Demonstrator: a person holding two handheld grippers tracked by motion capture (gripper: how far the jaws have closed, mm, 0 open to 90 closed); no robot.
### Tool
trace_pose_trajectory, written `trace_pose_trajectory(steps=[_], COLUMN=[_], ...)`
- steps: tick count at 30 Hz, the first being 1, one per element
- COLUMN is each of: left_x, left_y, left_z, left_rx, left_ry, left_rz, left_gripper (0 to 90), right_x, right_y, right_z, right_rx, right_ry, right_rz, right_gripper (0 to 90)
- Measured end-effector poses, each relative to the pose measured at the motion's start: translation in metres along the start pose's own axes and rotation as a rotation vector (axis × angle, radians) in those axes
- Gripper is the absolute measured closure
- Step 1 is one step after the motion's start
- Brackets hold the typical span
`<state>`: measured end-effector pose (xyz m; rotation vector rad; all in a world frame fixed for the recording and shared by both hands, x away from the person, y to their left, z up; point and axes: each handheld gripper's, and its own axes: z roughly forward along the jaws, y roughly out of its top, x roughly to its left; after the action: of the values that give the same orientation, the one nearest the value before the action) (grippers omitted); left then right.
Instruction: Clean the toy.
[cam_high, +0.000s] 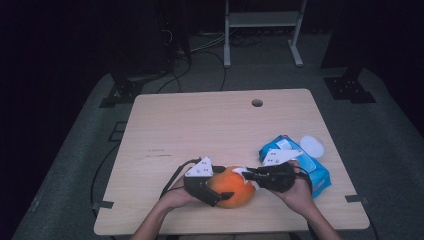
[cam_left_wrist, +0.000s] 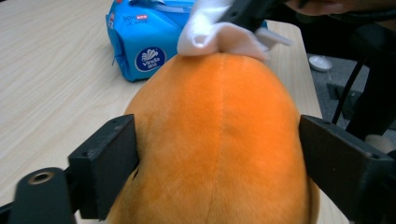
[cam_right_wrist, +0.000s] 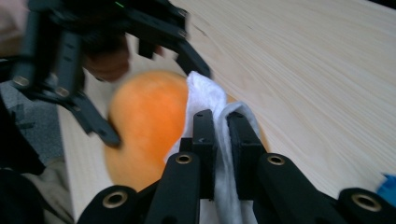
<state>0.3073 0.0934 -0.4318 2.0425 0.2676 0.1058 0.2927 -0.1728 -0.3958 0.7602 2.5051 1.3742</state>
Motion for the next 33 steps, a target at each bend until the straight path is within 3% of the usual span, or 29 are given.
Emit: trace_pose_trajectory(steps=[4, 6, 9, 13, 16, 19, 21, 22, 24, 26, 30, 33], left_x=[0.004, 0.006, 0.001, -0.011, -0.012, -0.004, 0.001, 0.003, 0.006, 0.004, -0.002, -0.009], left_y=[-0.001, -0.002, 0.0, 0.009, 0.009, 0.005, 0.002, -0.001, -0.005, -0.005, 0.001, 0.005], left_z=[-0.007, -0.006, -0.003, 0.004, 0.004, -0.001, -0.003, -0.003, -0.001, 0.002, 0.001, 0.002], left_rx=[-0.034, -0.023, -0.001, 0.029, 0.026, -0.025, -0.008, -0.002, -0.007, 0.021, 0.049, 0.057], left_ry=[-0.04, -0.029, -0.014, 0.006, 0.004, -0.044, -0.042, -0.034, -0.054, -0.049, -0.011, 0.006], left_rz=[0.0, -0.019, -0.01, 0.06, 0.064, 0.006, -0.028, -0.036, -0.083, -0.056, -0.014, 0.027], left_gripper=[15.3, 14.2, 15.7, 18.8, 18.5, 13.2, 6.0, 5.8, 5.8, 6.7, 21.3, 25.0], right_x=[-0.019, -0.021, -0.015, -0.001, 0.007, 0.002, -0.004, -0.006, -0.013, -0.015, -0.007, 0.002], right_y=[-0.013, -0.015, -0.01, 0.0, 0.005, 0.0, -0.004, -0.006, -0.009, -0.01, -0.005, 0.001], right_z=[-0.004, -0.005, -0.003, -0.002, -0.001, 0.001, 0.002, 0.0, -0.002, -0.003, -0.004, -0.005], right_rx=[0.016, 0.018, 0.013, -0.014, -0.022, -0.017, -0.012, -0.009, -0.016, -0.014, -0.015, -0.034], right_ry=[-0.033, -0.033, -0.031, -0.002, 0.011, 0.022, 0.017, 0.006, 0.014, 0.014, -0.006, 0.017], right_rz=[0.052, 0.061, 0.052, 0.019, -0.005, 0.007, 0.024, 0.03, 0.057, 0.066, 0.047, 0.025], right_gripper=[82.3, 82.3, 82.2, 82.2, 82.2, 82.0, 81.9, 81.9, 81.9, 81.7, 81.8, 81.9])
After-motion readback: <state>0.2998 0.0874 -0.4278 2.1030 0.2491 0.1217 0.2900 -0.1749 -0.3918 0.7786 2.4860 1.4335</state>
